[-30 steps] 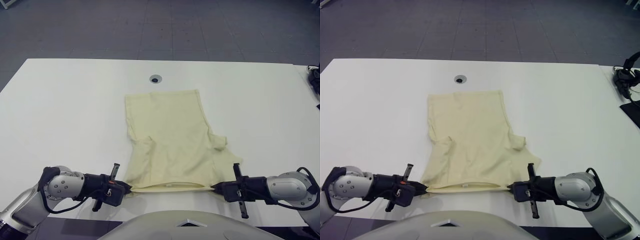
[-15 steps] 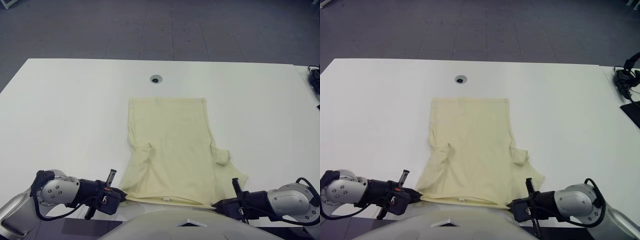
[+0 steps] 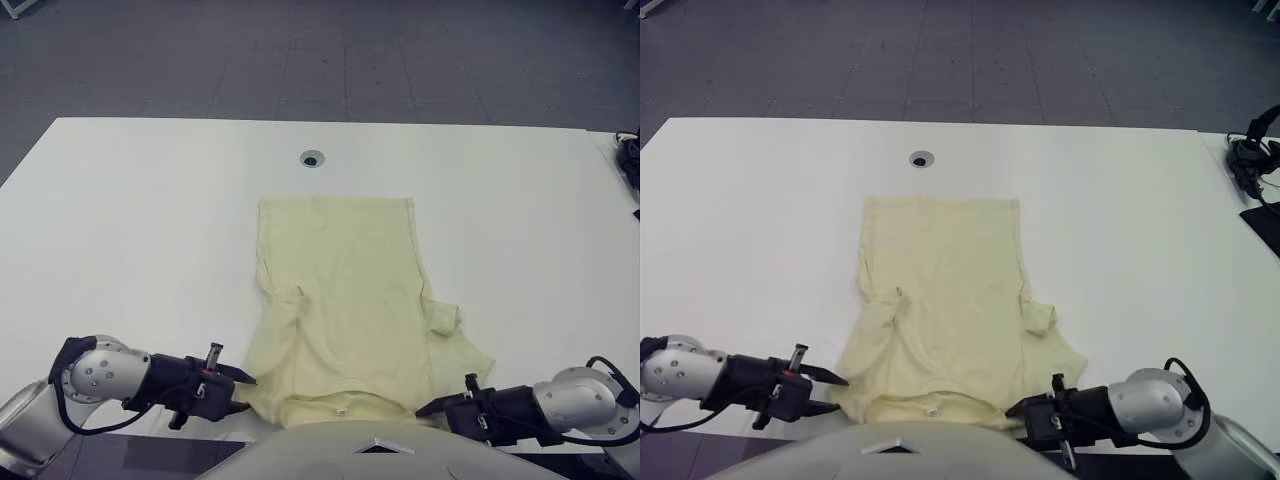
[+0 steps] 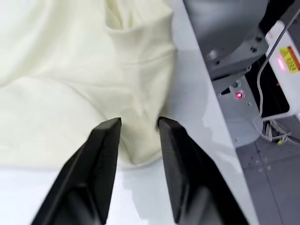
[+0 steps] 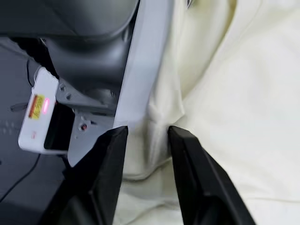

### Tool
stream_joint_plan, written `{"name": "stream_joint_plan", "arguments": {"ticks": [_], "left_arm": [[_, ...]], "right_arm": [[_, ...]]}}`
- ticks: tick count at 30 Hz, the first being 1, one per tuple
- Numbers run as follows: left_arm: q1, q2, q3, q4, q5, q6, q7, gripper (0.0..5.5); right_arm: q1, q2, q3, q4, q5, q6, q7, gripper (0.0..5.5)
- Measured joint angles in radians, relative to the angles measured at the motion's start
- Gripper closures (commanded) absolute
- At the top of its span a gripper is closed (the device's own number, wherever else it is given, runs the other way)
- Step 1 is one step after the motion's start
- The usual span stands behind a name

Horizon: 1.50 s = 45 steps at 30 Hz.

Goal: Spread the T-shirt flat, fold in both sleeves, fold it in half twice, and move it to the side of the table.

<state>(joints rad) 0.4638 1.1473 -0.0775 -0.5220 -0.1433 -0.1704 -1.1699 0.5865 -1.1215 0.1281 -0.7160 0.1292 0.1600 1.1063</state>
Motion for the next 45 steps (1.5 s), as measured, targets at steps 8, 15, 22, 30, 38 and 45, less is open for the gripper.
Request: {"name": "stream_joint_plan", "arguments": {"ticks": [8,15,22,30,38,45], "left_arm": [[-0.07,-0.074,0.132,0.039,-0.366,0.053,-0.065,2.18],[-0.14,-0.138,0.165,0.073,-0.43,0.111,-0.053,1.06],[-0.219,-0.209,0.073,0.12,-0.278,0.144,0.025,0.1],[-0.335,-0.348,-0.085,0.18,-0.057,0.132,0.141,0.1],[-0.285,-0.346,-0.105,0.162,0.064,0.097,0.208,0.1],[-0.222,-0.298,-0.087,0.146,0.19,0.015,0.257,0.1]], "right_arm": [[-0.048,0.046,-0.192,0.022,0.275,0.035,0.031,2.15],[-0.207,0.112,-0.287,0.075,0.454,0.102,0.008,1.09],[-0.354,0.21,-0.15,0.149,0.306,0.135,-0.135,0.12],[-0.582,0.421,0.083,0.387,-0.038,0.076,-0.373,0.12],[-0.703,0.506,0.195,0.596,-0.282,-0.064,-0.487,0.12],[-0.713,0.483,0.193,0.645,-0.357,-0.119,-0.535,0.12]]}}
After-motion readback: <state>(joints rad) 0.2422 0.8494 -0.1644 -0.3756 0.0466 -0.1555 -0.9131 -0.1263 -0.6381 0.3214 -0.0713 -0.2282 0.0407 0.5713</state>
